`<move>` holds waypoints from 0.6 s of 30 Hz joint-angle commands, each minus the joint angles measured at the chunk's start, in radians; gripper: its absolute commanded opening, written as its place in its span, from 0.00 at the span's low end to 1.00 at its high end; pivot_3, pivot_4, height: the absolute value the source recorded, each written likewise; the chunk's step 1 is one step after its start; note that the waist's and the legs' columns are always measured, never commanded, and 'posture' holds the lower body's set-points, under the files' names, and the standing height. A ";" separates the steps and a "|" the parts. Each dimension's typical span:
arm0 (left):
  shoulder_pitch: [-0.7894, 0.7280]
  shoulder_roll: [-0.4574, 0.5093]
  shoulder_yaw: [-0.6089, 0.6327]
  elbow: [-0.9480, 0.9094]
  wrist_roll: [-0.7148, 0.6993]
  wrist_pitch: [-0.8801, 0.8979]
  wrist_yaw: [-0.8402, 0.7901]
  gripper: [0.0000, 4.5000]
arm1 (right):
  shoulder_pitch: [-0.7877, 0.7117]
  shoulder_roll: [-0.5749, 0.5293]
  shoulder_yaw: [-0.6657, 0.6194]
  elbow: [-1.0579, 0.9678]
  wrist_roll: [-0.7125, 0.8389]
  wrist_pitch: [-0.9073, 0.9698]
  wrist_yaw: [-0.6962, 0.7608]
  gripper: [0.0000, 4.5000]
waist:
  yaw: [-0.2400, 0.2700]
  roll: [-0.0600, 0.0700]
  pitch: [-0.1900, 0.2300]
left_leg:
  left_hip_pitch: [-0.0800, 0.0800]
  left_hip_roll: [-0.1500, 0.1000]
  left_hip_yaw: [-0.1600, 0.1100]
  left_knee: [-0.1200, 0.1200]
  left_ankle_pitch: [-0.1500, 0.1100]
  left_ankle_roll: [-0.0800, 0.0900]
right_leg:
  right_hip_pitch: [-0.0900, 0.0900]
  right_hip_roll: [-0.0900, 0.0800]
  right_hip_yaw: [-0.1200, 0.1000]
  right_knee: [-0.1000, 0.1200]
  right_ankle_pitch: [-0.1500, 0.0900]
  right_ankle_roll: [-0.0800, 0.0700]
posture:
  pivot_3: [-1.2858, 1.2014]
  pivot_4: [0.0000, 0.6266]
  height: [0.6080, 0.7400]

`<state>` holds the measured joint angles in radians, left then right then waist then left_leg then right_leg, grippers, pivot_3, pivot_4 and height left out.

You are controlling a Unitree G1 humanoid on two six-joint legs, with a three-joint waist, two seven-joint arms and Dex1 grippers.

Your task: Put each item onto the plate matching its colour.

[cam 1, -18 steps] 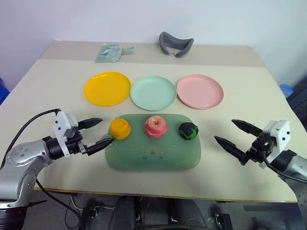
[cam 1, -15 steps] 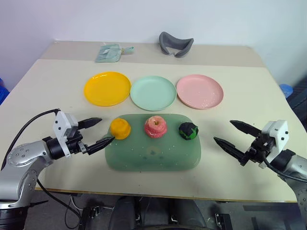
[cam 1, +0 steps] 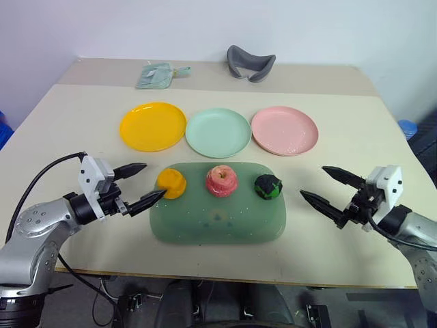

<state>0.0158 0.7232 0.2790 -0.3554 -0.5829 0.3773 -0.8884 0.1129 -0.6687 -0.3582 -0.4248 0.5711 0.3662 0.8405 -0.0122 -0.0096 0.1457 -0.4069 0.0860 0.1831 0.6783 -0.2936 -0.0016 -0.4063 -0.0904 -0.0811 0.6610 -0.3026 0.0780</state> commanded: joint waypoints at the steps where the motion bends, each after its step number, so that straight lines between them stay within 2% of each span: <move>1: -0.026 0.000 -0.017 -0.011 0.001 -0.002 -0.003 1.00 | -0.060 -0.018 0.032 0.008 -0.002 -0.028 0.028 0.99 | 0.000 0.000 0.000 | 0.000 0.000 0.000 0.000 0.000 0.000 | 0.000 0.000 0.000 0.000 0.000 0.000 | 0.52 0.24 1.00; 12: -0.130 -0.013 -0.121 0.068 0.058 0.059 0.050 1.00 | -0.376 -0.020 0.266 0.161 -0.055 -0.078 0.203 0.99 | 0.001 0.000 0.000 | 0.000 0.000 0.001 0.001 0.000 0.000 | 0.000 0.000 0.000 0.000 0.000 0.000 | 0.52 0.24 1.00; 18: -0.169 -0.039 -0.178 0.103 0.102 0.082 0.079 1.00 | -0.487 -0.026 0.326 0.205 -0.066 -0.059 0.252 0.99 | 0.001 0.000 0.000 | -0.001 0.000 0.001 0.002 0.000 0.000 | -0.001 0.000 0.000 0.001 0.000 0.000 | 0.52 0.24 1.00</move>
<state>-0.1370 0.6847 0.1139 -0.2506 -0.4993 0.4537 -0.8222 -0.3558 -0.6823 -0.0353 -0.2154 0.5034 0.3087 1.0770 -0.0109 -0.0095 0.1460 -0.4076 0.0861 0.1840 0.6799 -0.2934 -0.0015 -0.4069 -0.0900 -0.0813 0.6617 -0.3024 0.0783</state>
